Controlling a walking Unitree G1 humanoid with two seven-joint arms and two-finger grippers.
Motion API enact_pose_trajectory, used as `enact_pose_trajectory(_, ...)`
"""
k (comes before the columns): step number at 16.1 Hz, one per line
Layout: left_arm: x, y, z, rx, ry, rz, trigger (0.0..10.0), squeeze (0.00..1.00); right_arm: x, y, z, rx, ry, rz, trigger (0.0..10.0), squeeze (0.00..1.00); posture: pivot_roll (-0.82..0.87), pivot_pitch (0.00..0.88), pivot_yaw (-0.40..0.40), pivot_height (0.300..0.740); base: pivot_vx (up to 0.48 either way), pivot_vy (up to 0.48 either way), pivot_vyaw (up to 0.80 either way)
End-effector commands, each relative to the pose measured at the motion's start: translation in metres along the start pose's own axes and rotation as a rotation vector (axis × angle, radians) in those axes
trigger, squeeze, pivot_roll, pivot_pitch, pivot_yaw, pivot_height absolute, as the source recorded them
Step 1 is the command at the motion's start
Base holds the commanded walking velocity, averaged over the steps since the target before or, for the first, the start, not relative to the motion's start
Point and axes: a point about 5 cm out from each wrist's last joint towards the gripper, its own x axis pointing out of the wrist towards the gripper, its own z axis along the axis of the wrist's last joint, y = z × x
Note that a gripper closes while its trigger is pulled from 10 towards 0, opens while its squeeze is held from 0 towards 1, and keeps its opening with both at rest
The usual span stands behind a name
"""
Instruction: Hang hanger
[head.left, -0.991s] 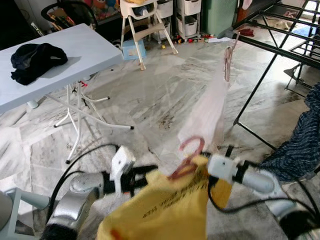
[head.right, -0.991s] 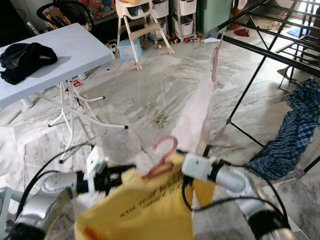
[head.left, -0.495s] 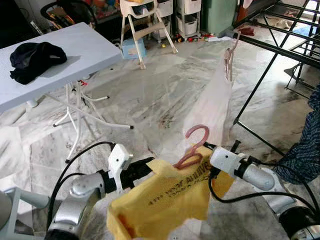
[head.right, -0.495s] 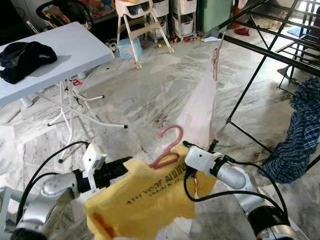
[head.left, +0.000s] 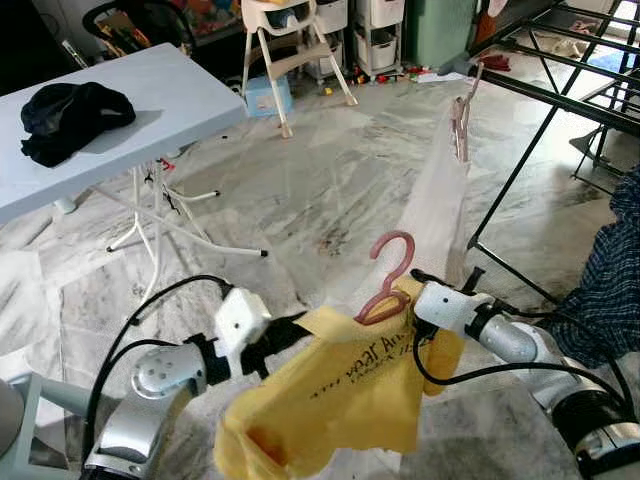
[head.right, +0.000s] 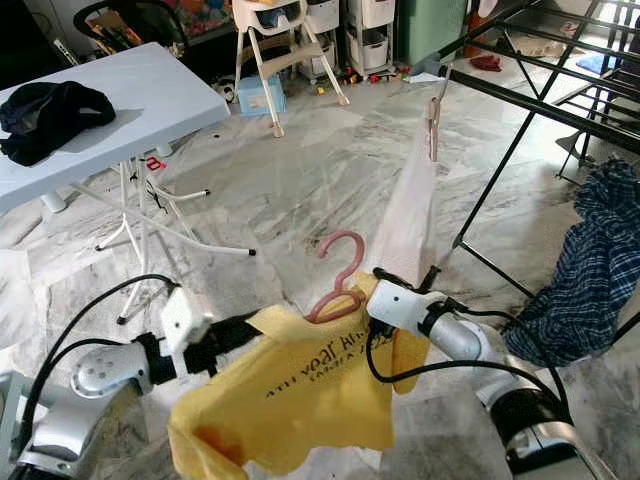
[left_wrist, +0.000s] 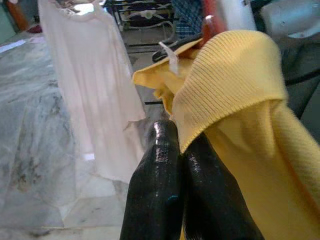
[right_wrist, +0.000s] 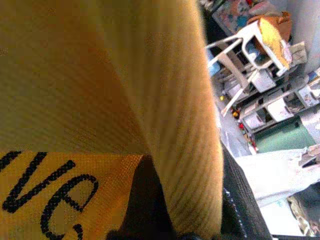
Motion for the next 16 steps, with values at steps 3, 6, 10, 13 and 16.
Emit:
enact_pose_trajectory(3,-0.016,0.004,0.002,0.077,0.051,0.005,0.0,0.00,-0.016,-0.025,-0.035,0.012,0.219,-0.129,0.0,0.00,-0.08,0.053,0.126,0.740,0.000,0.000,0.00)
enact_pose_trajectory(6,-0.015,0.010,-0.005,0.107,0.102,0.045,4.0,0.00,-0.012,-0.026,-0.031,0.010,0.193,-0.143,0.0,0.00,-0.08,0.049,0.132,0.740,0.000,0.000,0.00)
enact_pose_trajectory(10,-0.010,0.016,-0.009,0.082,0.132,0.074,10.0,1.00,-0.010,-0.027,-0.029,0.002,0.177,-0.152,0.0,0.00,-0.10,0.050,0.140,0.740,0.000,0.000,0.00)
enact_pose_trajectory(13,-0.008,0.016,-0.005,0.008,0.113,0.030,10.0,1.00,-0.010,-0.030,-0.029,-0.001,0.173,-0.159,0.0,0.00,-0.10,0.051,0.141,0.740,0.000,0.000,0.00)
enact_pose_trajectory(16,-0.012,0.020,0.005,-0.073,0.097,-0.017,10.0,1.00,-0.009,-0.032,-0.026,-0.007,0.163,-0.167,0.0,0.00,-0.10,0.052,0.140,0.740,0.000,0.000,0.00)
